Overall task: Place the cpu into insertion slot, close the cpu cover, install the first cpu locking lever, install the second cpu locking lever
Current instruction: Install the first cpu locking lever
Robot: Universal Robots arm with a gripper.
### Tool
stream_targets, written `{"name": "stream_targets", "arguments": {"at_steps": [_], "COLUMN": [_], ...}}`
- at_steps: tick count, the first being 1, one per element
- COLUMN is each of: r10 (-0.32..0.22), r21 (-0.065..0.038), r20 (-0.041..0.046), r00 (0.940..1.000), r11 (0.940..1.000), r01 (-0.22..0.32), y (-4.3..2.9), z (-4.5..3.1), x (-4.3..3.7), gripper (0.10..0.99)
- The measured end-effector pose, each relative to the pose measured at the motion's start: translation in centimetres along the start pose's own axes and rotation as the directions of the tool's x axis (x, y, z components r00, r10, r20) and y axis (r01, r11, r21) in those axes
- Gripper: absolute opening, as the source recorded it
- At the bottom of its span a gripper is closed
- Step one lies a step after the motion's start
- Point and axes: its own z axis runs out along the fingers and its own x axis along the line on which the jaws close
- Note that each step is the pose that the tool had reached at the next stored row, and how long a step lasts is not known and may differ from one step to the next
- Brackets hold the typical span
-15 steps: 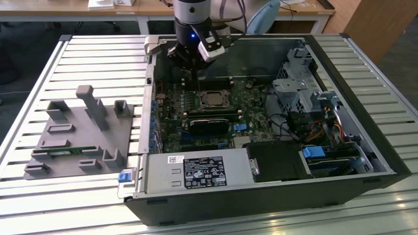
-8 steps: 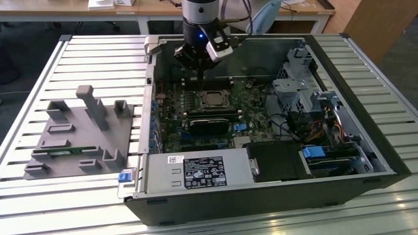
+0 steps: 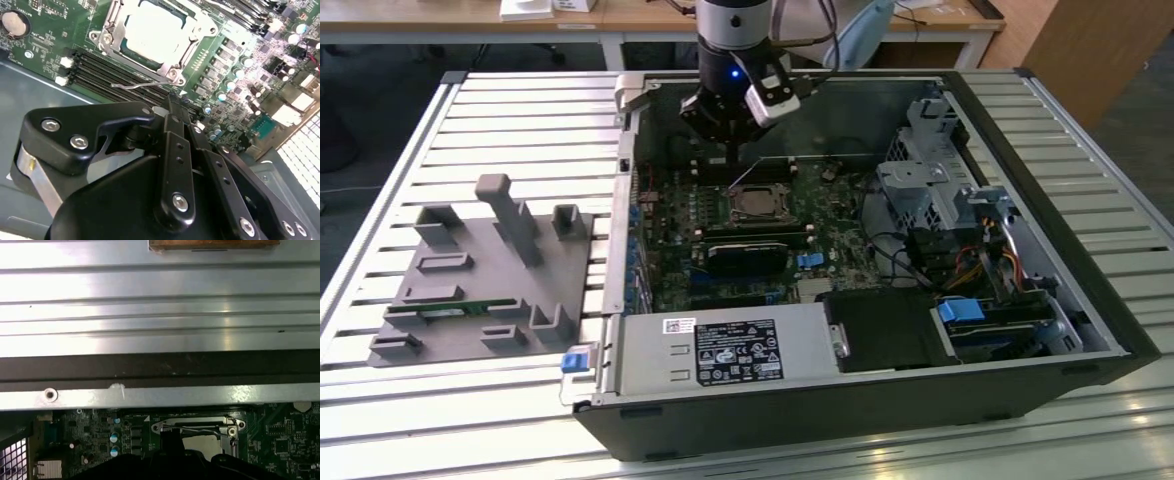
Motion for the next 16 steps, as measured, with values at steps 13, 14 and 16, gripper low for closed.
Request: {"name": "stream_targets", "arguments": {"at_steps": [13,14,16], "r10": [-0.005,-0.005,-0.005], "r21": [-0.036,-0.036,-0.036], "r20": [-0.0018,-0.0018,-0.0016], "r00": [1.0000,1.0000,1.0000], "r11": [0.9993,0.9993,0.9993], "r01": [0.005,0.005,0.005], "y": [0.08,0.10,0.15], "z": [0.89,0.95,1.09], "x": [-1.36,-1.53,-1.79], "gripper": [0.106,0.106,0.106]}}
